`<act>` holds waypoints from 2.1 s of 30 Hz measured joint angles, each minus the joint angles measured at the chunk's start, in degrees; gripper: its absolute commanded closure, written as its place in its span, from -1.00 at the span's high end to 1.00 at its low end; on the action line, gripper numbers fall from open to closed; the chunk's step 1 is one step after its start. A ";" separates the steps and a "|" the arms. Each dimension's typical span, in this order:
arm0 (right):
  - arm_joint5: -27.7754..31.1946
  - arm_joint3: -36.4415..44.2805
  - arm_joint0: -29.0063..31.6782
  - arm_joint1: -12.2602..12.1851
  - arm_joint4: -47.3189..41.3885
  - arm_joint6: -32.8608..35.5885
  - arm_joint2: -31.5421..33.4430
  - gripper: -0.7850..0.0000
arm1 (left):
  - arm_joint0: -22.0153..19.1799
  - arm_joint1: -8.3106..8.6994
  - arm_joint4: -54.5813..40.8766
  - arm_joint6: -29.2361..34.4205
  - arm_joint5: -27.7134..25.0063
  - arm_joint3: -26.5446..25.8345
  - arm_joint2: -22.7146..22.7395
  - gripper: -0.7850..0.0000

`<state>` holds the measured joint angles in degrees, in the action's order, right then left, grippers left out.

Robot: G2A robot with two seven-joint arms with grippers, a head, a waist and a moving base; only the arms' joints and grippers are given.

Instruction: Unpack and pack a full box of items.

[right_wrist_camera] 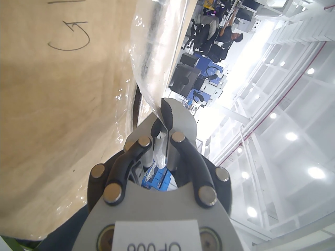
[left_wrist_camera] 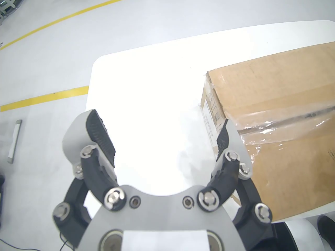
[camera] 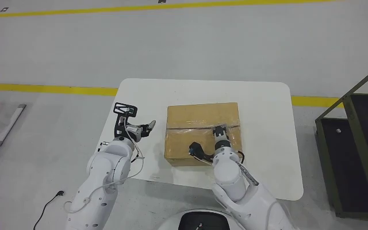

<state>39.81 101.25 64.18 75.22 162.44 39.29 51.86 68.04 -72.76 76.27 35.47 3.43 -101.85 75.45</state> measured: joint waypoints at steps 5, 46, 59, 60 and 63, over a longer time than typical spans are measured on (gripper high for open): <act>0.45 0.78 0.30 0.73 -4.06 -0.38 1.51 -1.00 | 0.00 0.00 0.00 0.00 0.00 0.00 0.00 1.00; 2.17 0.28 1.07 2.72 -5.43 -1.77 6.70 -1.00 | 0.00 0.00 0.00 0.00 0.00 0.00 0.00 1.00; 3.62 -2.02 0.14 4.15 -13.10 -0.52 9.00 -0.69 | 0.00 0.00 0.00 0.00 0.00 0.00 0.00 1.00; 3.70 -2.11 0.11 4.20 -13.40 -0.53 9.18 -0.51 | 0.00 0.00 0.00 0.00 0.00 0.00 0.00 1.00; 4.06 -1.81 0.10 4.33 -13.93 -0.42 9.55 -0.14 | 0.00 0.00 0.00 0.00 0.00 0.00 0.00 1.00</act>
<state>43.86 99.43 64.28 79.55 148.51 38.87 61.41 68.04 -72.76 76.27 35.47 3.43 -101.85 75.45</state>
